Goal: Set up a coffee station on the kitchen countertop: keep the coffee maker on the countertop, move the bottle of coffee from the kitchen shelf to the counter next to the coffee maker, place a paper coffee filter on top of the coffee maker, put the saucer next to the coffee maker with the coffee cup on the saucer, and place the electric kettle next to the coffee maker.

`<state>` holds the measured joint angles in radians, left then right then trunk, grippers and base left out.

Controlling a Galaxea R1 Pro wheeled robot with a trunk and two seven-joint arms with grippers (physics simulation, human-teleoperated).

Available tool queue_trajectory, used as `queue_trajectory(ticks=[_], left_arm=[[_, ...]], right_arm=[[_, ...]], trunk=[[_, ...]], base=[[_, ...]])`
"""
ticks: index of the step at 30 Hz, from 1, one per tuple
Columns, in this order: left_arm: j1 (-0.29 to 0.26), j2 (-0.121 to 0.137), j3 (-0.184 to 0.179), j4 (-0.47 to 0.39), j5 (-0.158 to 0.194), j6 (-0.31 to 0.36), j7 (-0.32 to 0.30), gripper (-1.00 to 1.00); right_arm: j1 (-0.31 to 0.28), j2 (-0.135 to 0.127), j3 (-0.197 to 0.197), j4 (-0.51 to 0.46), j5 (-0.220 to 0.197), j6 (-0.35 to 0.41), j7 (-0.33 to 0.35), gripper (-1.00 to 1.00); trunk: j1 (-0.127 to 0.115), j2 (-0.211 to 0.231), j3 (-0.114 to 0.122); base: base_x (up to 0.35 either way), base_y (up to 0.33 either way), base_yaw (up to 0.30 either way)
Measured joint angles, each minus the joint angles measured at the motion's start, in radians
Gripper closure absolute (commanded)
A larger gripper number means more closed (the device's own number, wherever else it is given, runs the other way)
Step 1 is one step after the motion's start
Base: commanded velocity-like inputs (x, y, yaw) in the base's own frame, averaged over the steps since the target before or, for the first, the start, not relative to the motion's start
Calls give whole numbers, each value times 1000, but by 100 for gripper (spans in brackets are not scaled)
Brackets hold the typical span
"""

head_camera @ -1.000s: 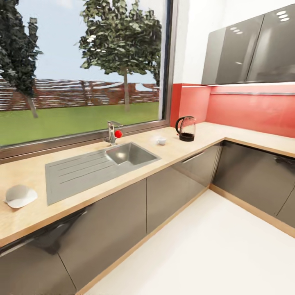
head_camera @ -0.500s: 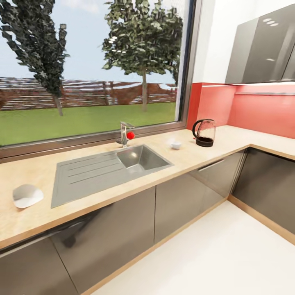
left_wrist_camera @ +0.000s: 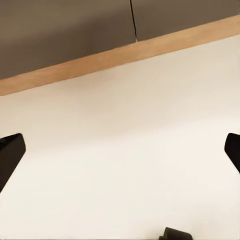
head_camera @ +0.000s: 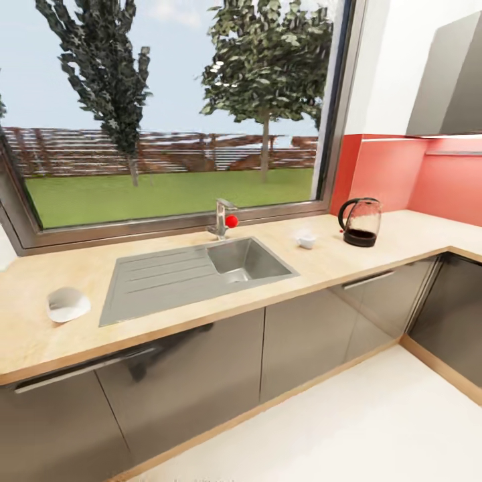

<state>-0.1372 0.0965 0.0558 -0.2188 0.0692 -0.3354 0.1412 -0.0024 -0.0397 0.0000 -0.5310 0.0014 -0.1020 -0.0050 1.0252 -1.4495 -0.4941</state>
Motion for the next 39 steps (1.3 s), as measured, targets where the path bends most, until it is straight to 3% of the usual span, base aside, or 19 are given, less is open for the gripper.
queue_trajectory(ticks=[27,39], left_arm=[[4,0,4,0,7,-1,2,-100],[3,0,5,0,7,-1,2,-100]], right_arm=[[0,0,0,-1,0,0,1,-100],[0,0,0,0,0,1,1,-100]], trunk=[[0,0,0],[-46,84,38]], base=[[-3,-5,272],[0,0,272]])
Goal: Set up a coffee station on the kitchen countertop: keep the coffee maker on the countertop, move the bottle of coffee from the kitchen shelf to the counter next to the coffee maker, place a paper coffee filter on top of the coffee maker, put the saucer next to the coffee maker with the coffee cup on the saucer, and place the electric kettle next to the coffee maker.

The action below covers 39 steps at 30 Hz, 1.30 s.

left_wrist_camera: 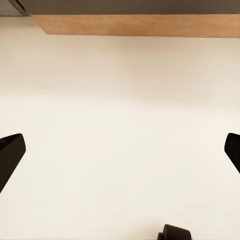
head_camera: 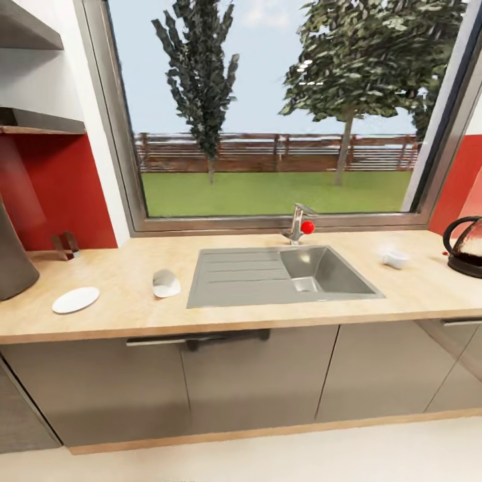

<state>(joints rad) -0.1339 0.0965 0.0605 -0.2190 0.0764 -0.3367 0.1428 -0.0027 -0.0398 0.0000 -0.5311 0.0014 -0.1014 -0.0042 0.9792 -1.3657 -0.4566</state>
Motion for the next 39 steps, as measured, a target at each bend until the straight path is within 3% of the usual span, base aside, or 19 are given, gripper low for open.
queue_trajectory(ticks=[7,27,39], left_arm=[[0,-1,0,0,0,0,0,-100],[0,-1,0,0,0,0,0,-100],[0,-1,1,0,0,0,0,-100]], right_arm=[[0,0,0,0,0,0,0,-100],[0,-2,0,0,1,0,0,-100],[0,-1,1,0,1,0,0,-100]], trunk=[[-27,49,22],[-104,189,85],[-150,273,122]], base=[[0,0,178],[0,0,14],[0,0,239]])
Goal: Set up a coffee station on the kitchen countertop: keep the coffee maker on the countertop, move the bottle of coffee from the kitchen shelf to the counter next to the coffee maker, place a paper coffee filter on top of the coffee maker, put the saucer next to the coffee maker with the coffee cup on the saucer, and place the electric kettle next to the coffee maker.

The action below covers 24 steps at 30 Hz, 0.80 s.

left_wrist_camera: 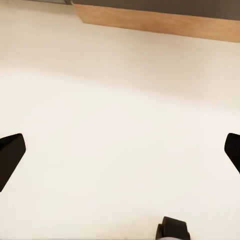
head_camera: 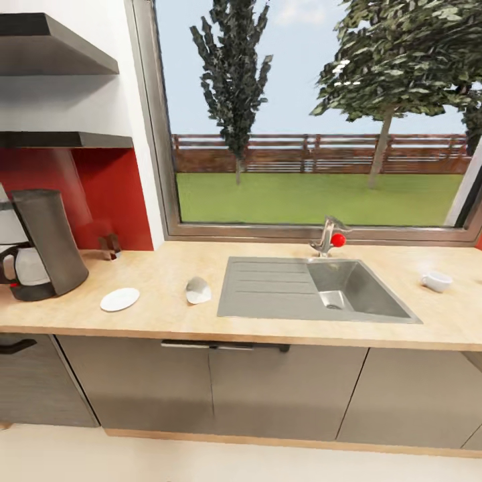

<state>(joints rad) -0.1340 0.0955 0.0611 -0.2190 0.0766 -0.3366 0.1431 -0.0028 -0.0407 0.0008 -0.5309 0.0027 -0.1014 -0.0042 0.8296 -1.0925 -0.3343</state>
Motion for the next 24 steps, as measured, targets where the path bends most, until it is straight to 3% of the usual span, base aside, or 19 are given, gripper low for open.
queue_trajectory(ticks=[6,24], left_arm=[[0,0,0,0,0,0,0,-100],[0,0,0,1,0,0,0,-100]], right_arm=[[0,1,0,0,0,0,0,-100],[0,0,0,0,0,0,0,-100]], trunk=[[-23,42,19],[-92,168,75]], base=[[0,0,123],[0,0,6]])
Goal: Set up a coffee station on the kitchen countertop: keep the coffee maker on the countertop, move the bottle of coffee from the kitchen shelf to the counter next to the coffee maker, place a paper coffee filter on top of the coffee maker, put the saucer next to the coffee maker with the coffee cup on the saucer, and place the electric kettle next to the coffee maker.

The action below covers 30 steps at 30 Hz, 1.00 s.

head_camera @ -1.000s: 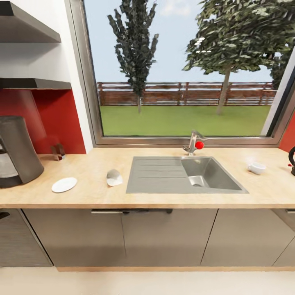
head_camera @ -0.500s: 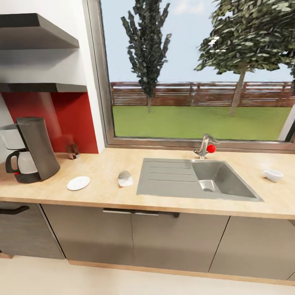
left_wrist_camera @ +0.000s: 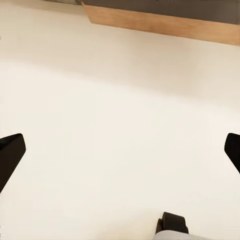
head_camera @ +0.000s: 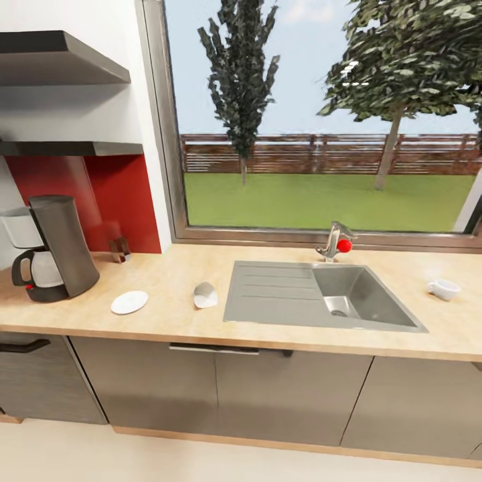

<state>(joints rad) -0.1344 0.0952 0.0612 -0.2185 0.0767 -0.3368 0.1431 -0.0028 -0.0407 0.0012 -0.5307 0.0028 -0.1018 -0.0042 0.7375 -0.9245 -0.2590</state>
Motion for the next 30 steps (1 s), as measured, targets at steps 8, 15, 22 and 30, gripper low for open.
queue_trajectory(ticks=[8,15,22,30], left_arm=[[0,0,0,0,0,0,0,-100],[0,0,0,0,0,0,0,-100],[0,0,0,0,0,0,0,-100],[0,0,0,0,0,0,0,-100]], right_arm=[[0,0,0,0,0,0,0,-100],[0,1,0,1,0,0,0,-100],[0,0,0,5,1,0,0,-100],[0,0,1,6,1,0,0,-100]], trunk=[[-31,56,25],[-58,105,47],[-84,154,69],[-115,210,94]], base=[[0,0,0],[0,0,0],[0,0,0],[0,0,0]])
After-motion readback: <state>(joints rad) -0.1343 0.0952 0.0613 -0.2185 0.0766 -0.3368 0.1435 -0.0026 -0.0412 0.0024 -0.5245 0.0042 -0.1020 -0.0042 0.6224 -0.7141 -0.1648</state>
